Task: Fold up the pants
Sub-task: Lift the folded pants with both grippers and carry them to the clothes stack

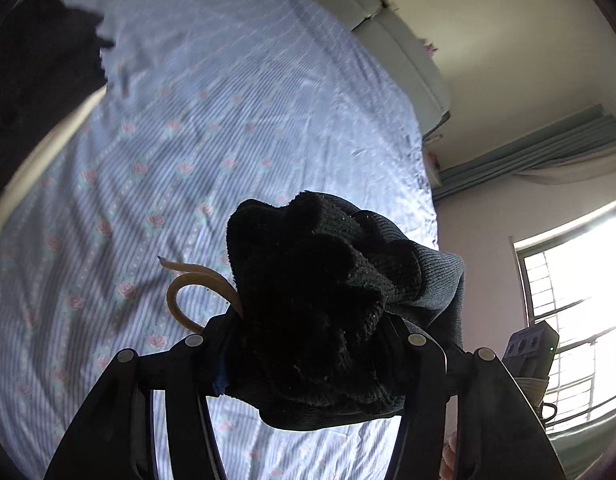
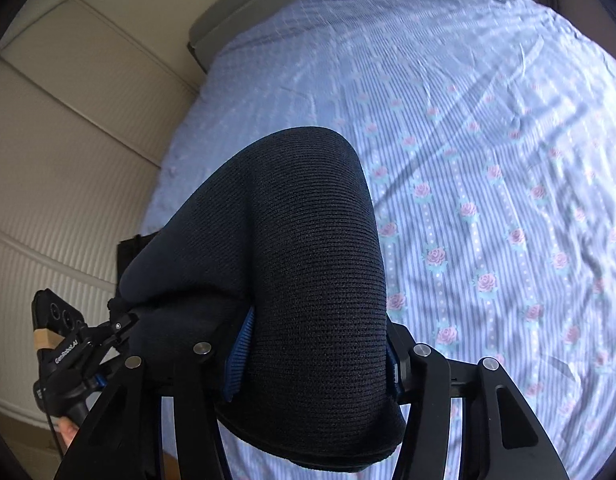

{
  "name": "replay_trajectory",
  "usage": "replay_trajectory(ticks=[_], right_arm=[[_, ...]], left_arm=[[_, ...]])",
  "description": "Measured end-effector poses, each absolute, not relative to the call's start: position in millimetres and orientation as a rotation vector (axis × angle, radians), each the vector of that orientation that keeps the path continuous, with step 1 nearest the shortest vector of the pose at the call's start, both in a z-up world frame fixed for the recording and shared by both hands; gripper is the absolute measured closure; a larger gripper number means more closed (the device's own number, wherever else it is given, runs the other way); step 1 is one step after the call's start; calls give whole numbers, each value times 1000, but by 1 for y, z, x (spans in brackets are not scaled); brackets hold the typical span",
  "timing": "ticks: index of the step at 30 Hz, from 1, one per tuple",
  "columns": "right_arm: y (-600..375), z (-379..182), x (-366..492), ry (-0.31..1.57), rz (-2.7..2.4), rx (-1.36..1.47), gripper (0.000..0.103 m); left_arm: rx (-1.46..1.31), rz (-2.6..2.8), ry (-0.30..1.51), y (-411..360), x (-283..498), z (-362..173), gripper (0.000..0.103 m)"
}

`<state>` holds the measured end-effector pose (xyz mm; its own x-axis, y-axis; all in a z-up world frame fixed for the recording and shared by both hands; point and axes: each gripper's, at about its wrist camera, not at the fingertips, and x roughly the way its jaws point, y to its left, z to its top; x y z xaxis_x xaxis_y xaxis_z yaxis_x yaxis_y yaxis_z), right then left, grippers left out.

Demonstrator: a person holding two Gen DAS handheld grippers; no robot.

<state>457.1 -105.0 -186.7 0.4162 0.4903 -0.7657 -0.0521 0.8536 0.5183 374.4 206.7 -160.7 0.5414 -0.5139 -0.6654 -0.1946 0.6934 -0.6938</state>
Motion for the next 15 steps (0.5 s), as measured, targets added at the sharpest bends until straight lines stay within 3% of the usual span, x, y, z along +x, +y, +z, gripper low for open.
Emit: replay_trajectory(ticks=[7,15], right_arm=[[-118,-111,399,987,452,451,49],[-100,-42,333,868,551,387,49]], left_arm=[[-767,-168,849,205,307,-73,50],[-777,-138,714,228,229,-20,50]])
